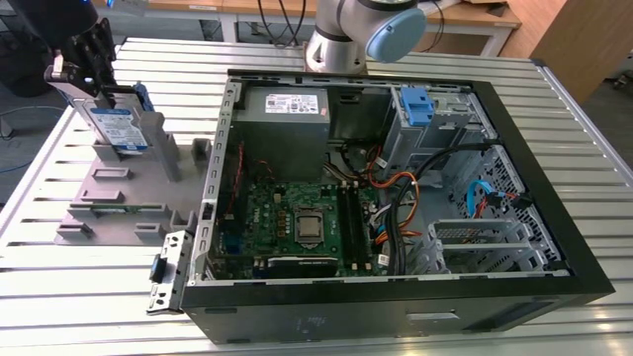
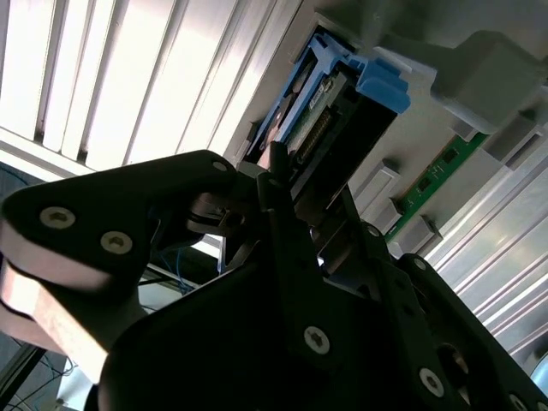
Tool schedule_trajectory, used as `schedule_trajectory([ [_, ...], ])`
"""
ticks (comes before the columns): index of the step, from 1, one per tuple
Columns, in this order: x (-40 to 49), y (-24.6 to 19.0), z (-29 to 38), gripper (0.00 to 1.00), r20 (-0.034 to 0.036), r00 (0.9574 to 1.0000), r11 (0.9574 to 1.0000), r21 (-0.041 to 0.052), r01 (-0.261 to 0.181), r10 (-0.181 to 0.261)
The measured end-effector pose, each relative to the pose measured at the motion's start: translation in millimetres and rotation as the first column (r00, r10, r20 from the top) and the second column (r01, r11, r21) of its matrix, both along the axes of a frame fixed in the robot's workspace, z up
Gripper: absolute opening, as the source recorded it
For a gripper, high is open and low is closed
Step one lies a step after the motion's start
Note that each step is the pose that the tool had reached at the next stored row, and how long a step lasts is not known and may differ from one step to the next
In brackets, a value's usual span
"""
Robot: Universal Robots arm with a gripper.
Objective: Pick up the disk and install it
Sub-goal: 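Pick up the disk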
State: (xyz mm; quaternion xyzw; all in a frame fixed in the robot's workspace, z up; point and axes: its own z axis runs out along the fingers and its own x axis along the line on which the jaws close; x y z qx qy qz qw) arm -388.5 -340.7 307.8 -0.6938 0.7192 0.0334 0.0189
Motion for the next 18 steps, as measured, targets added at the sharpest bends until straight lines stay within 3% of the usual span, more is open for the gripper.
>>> schedule_trajectory([
  [2,0.0,0.1,-0.2,0.35,0.0004,1.0,1.0,-0.0022,0.0,0.0],
  [5,0.0,-0.1,0.0,0.35,-0.0001,1.0,0.9999,-0.0146,0.0,0.0],
  [18,-1.7,-2.1,0.0,0.35,0.0,1.0,0.9999,-0.017,0.0,0.0],
])
